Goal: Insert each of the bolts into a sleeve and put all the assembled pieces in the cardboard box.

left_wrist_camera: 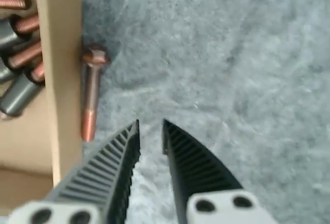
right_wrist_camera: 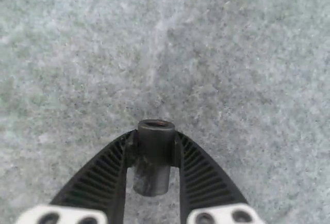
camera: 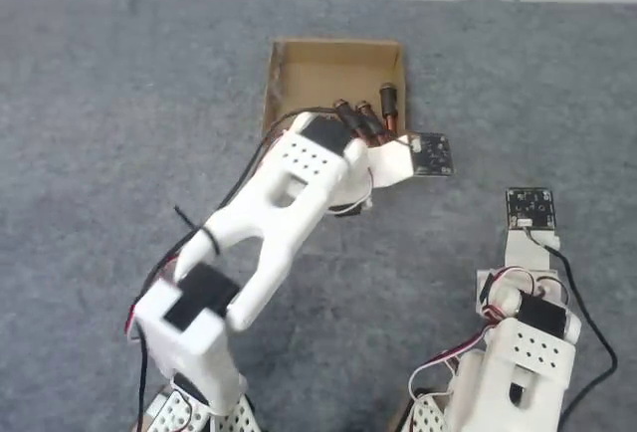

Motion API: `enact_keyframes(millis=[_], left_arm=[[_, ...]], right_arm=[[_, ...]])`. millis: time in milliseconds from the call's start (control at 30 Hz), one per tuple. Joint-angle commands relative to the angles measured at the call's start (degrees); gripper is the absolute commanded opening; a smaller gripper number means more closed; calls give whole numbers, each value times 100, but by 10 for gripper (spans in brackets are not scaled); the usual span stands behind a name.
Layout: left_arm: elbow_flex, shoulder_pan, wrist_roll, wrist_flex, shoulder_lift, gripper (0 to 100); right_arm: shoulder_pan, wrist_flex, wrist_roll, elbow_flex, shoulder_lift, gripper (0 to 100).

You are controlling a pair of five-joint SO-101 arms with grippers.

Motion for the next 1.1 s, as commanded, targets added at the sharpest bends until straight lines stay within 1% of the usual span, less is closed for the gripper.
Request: enact_keyframes(millis=[0,100,533,667,833,933,1067], left_arm=[[-646,-35,-105,62,369,120],[-1033,-70,-114,62,809,147],[-3099,-378,-114,114,2576,146],[-3679,-360,-105,422,3077,145],[-4523,-422,-62,527,3851,145],[-5191,-501,141,958,4149,145],[-5815,-501,141,1459,4536,145]], right_arm=[[-75,-92,62,-26,-127,6],[-75,-92,62,-26,-127,6],[-84,-92,62,-26,-127,6],[-84,-92,62,-26,-127,6],[-84,-92,62,-26,-127,6],[-84,-92,62,-26,-127,6],[-84,-92,62,-26,-136,6]])
